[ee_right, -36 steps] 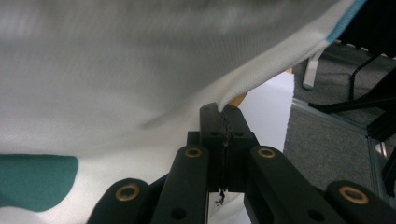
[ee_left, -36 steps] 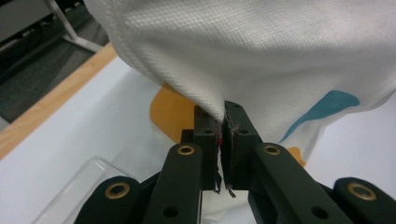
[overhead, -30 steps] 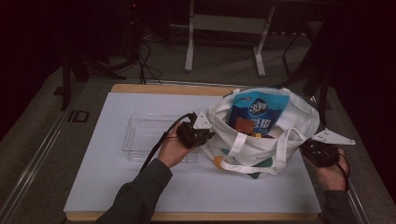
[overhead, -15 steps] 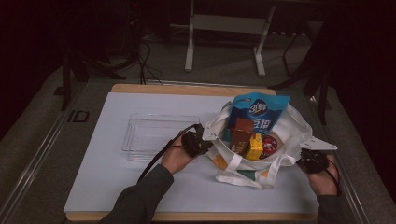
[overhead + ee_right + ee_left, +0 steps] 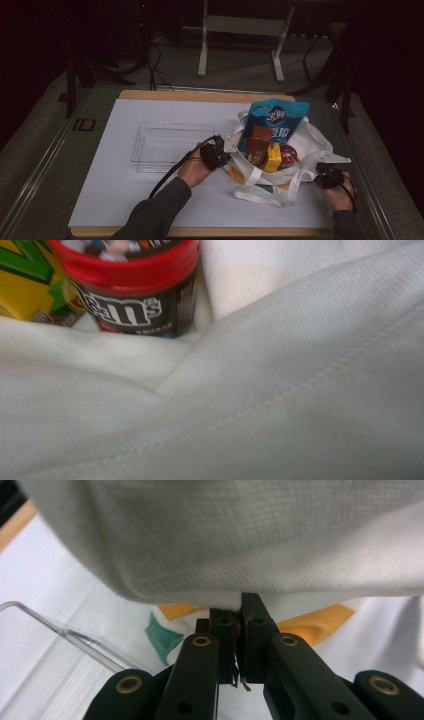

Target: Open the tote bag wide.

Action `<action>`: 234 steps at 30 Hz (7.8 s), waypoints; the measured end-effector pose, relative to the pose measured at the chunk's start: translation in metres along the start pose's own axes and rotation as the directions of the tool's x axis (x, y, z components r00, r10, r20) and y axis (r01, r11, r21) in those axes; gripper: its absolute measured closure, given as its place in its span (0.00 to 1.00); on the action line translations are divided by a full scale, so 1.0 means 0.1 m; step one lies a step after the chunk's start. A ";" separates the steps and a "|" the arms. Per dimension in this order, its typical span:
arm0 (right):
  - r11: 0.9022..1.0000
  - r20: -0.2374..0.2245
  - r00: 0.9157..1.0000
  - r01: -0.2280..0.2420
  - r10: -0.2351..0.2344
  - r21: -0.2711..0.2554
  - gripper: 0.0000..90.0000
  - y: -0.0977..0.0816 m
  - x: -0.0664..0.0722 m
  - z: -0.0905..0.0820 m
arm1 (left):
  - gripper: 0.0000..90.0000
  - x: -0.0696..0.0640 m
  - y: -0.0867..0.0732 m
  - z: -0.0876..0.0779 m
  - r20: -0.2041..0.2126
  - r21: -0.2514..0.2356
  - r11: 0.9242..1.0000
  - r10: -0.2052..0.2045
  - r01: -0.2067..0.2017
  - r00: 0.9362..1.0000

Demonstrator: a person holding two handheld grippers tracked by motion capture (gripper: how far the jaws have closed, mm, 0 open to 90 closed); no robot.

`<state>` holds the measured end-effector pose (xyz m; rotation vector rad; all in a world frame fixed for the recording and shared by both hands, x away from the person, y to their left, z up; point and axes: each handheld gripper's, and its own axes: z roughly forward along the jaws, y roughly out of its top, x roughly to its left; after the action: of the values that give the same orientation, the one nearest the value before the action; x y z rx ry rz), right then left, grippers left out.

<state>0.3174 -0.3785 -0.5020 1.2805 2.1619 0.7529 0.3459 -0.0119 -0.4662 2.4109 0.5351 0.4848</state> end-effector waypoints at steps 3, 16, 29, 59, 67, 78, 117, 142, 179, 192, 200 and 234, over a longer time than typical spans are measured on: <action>1.000 -0.003 1.000 -0.014 0.014 0.001 0.99 0.00 0.00 -0.01 | 0.96 -0.01 0.00 0.00 -0.001 -0.003 1.000 0.000 0.000 1.000; 0.998 -0.041 0.998 -0.047 0.045 -0.049 0.78 0.04 -0.10 -0.34 | 0.73 0.13 -0.12 -0.29 0.089 -0.136 0.989 -0.051 0.063 0.995; 0.988 -0.084 0.993 -0.092 0.082 -0.120 0.66 0.03 -0.20 -0.79 | 0.64 0.21 -0.16 -0.69 0.117 -0.240 0.962 -0.102 0.128 0.988; 0.955 -0.097 0.976 -0.213 0.197 -0.208 0.65 0.34 -0.38 -0.78 | 0.78 0.33 0.27 -0.64 0.069 -0.253 0.947 -0.185 0.197 0.980; 0.941 -0.106 0.967 -0.251 0.233 -0.225 0.58 0.36 -0.40 -0.76 | 0.80 0.34 0.23 -0.59 0.069 -0.230 0.953 -0.186 0.197 0.980; 0.958 -0.072 0.973 -0.229 0.220 -0.171 0.79 0.39 -0.32 -0.58 | 0.81 0.31 0.18 -0.49 0.065 -0.205 0.958 -0.189 0.198 0.980; 0.978 -0.030 0.977 -0.210 0.210 0.012 0.88 -0.07 -0.21 -0.02 | 0.80 0.17 0.00 -0.05 -0.018 -0.009 0.987 -0.163 0.163 0.986; 0.970 -0.008 0.984 -0.178 0.179 -0.167 0.94 0.68 -0.29 -0.18 | 0.90 0.44 0.43 -0.02 -0.045 -0.138 0.968 -0.215 0.207 0.976; 0.973 -0.042 0.983 -0.185 0.180 -0.142 0.73 0.41 -0.17 -0.35 | 0.80 0.45 0.33 0.00 -0.039 -0.127 0.960 -0.254 0.248 0.966; 0.968 -0.189 0.968 -0.197 0.167 -0.153 0.68 -0.03 0.14 -0.46 | 0.83 0.06 0.30 -0.19 0.032 -0.179 0.969 -0.169 0.172 0.985; 0.970 -0.223 0.965 -0.178 0.139 -0.163 0.88 -0.05 0.27 -0.39 | 0.87 -0.13 0.23 -0.03 0.089 -0.144 0.975 -0.160 0.172 0.983; 0.977 -0.127 0.974 -0.198 0.188 -0.073 0.94 -0.24 0.54 -0.01 | 0.92 -0.24 -0.05 0.29 0.199 -0.108 0.972 -0.186 0.210 0.962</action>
<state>0.2791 -0.3400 -0.5260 1.4489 2.0914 1.0139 0.3374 -0.0339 -0.4955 2.2221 0.6341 0.1966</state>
